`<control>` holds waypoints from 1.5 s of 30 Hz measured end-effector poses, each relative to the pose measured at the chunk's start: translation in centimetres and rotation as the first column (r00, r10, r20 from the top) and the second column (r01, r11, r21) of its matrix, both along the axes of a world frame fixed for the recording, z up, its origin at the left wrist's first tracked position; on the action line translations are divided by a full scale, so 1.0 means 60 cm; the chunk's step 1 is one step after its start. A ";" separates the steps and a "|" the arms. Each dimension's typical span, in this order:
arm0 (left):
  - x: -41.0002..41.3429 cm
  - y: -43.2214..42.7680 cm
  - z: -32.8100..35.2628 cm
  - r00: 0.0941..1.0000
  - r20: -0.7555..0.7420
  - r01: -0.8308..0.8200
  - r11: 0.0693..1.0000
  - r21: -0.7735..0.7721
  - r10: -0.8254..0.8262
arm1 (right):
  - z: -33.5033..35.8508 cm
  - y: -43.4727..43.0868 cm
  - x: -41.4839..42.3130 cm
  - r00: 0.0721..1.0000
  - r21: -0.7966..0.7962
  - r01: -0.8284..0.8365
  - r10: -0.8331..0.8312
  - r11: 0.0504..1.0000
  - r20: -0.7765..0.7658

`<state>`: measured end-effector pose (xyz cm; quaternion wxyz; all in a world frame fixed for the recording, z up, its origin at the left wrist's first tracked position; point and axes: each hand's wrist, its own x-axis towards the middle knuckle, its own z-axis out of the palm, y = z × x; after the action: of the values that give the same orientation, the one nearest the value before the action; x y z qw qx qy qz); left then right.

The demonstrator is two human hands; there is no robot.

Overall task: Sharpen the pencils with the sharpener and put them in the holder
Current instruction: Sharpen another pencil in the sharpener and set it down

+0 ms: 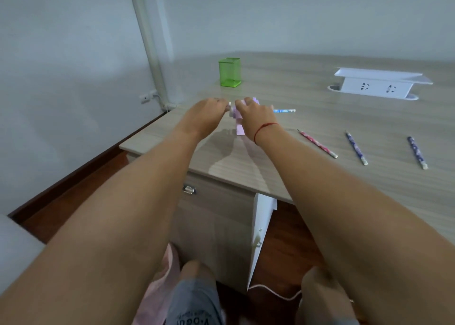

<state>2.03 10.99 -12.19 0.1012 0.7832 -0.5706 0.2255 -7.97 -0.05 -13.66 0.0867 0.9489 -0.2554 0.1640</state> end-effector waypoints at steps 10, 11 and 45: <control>-0.012 0.016 -0.016 0.998 -0.052 0.050 0.994 0.097 -0.046 | -0.024 -0.019 0.016 0.998 0.024 -0.041 0.040 0.999 0.043; -0.011 0.014 -0.020 0.998 -0.045 0.050 0.989 0.137 -0.044 | -0.024 -0.020 0.017 0.997 0.029 -0.048 0.047 0.998 0.055; 0.073 -0.066 0.021 0.998 -0.030 -0.043 0.987 0.157 0.049 | -0.006 -0.030 0.022 0.996 0.068 -0.076 0.071 0.995 0.062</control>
<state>6.43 7.02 -10.94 0.0440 0.8054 -0.5664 0.1693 -6.65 -1.87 -14.00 0.0395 0.9548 -0.2283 0.1863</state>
